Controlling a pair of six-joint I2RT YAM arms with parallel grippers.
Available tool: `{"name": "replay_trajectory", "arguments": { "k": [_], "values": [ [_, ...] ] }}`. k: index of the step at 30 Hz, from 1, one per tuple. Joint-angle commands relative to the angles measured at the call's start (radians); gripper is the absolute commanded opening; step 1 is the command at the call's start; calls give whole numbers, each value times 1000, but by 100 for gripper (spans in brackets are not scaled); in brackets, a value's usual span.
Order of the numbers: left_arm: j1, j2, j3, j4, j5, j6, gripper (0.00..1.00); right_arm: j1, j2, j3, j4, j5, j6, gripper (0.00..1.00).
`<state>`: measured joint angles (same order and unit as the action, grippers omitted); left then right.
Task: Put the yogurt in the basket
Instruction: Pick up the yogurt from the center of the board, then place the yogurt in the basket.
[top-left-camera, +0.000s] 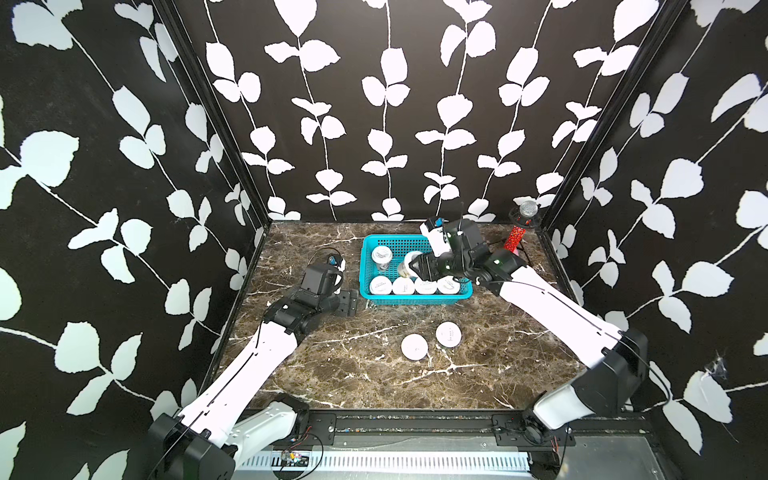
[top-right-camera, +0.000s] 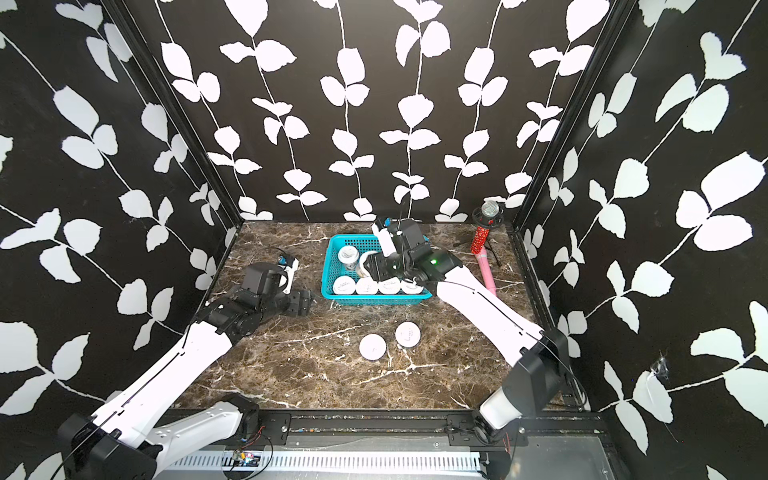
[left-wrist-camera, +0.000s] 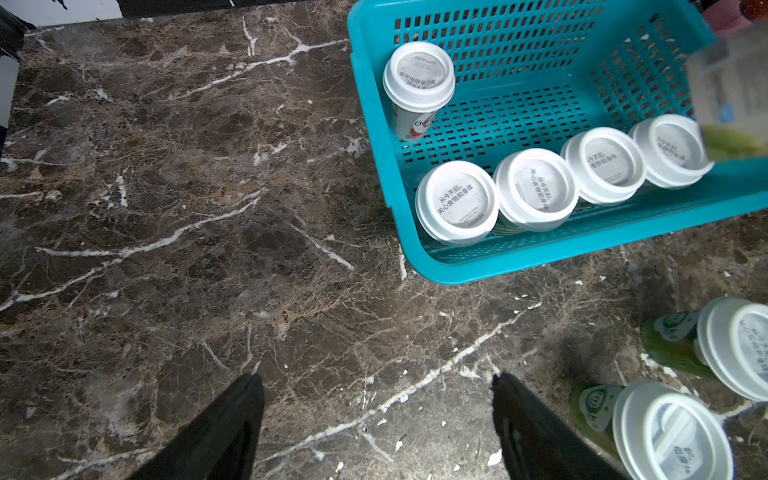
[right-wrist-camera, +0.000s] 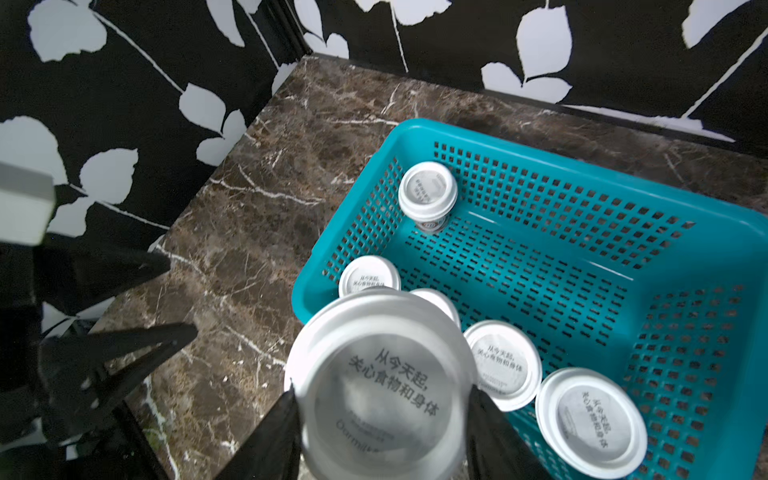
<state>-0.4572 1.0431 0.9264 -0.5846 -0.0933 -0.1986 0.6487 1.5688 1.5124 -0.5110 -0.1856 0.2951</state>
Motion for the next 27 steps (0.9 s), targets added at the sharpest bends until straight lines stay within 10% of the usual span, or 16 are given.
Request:
{"name": "replay_trajectory", "arguments": {
  "k": [1, 27],
  "values": [
    [6, -20, -4, -16, 0, 8, 86, -26, 72, 93, -13, 16, -24, 55],
    [16, -19, -3, -13, 20, 4, 86, -71, 589, 655, -236, 145, -90, 54]
  ]
}}
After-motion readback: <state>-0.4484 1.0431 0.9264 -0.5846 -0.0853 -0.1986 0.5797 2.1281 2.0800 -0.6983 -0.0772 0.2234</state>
